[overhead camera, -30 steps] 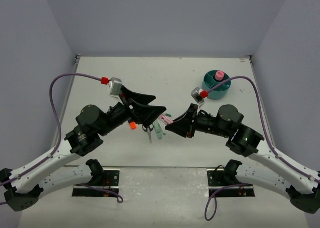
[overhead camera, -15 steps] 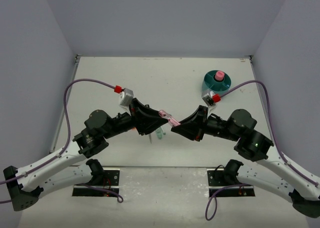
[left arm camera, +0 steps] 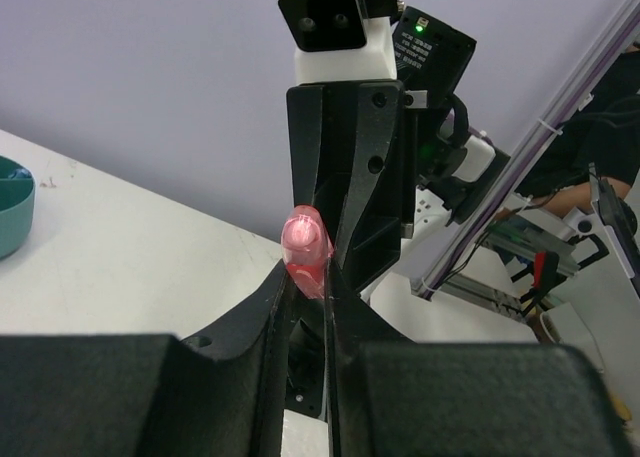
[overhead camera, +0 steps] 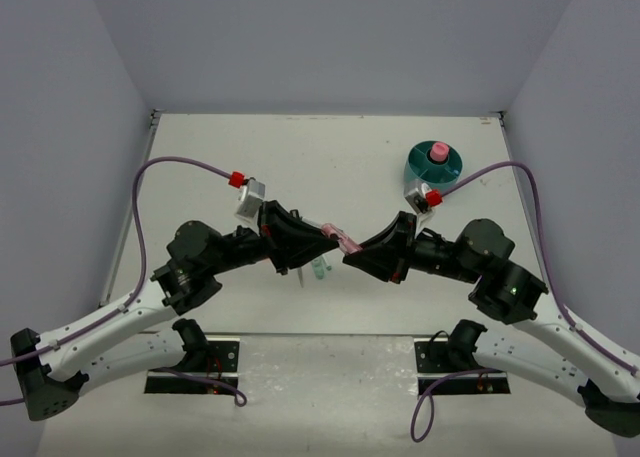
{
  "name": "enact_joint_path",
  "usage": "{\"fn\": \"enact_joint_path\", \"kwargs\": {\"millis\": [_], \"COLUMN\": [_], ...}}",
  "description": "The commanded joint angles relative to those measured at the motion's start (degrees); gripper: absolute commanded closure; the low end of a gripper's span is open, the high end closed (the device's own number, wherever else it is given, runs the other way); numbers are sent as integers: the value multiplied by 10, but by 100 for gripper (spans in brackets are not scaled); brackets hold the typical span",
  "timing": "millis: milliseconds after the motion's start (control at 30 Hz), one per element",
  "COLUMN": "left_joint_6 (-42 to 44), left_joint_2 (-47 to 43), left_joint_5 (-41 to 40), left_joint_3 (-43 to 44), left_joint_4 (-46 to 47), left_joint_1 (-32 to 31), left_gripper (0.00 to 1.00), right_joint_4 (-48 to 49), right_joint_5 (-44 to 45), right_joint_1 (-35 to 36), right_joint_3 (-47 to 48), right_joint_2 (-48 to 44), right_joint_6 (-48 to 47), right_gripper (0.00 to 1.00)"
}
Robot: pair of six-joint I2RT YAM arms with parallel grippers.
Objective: Sort the stationery into containers
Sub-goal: Close the pen cap on the pen.
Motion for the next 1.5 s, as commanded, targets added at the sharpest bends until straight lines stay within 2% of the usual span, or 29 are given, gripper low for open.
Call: {"fn": "enact_joint_path", "kwargs": {"millis": [0, 300, 567, 733, 1233, 1467], "left_joint_6": [0, -13, -31, -43, -52, -45], "left_joint_2": [12, 10, 31, 46, 70, 71], "left_joint_5": [18, -13, 11, 43, 84, 87], "left_joint_3": [-11, -18, -22, -24, -28, -20], "left_joint_4": [24, 13, 44, 77, 78, 61], "left_joint_1": [1, 1, 1, 1, 1, 1], "left_gripper": [97, 99, 100, 100, 100, 100], "right_joint_4": [23, 56, 91, 97, 83, 186], "right_joint_5": [-9, -20, -39, -44, -20, -39], "right_joint_1": [2, 3, 2, 3, 3, 3], "right_joint_3": [15, -13, -25, -11, 50, -3], "right_joint_2": [3, -34, -50, -31, 17, 5], "right_joint_6": [-10, -25, -28, -32, -84, -71], "right_gripper": [100, 100, 100, 100, 100, 100]}}
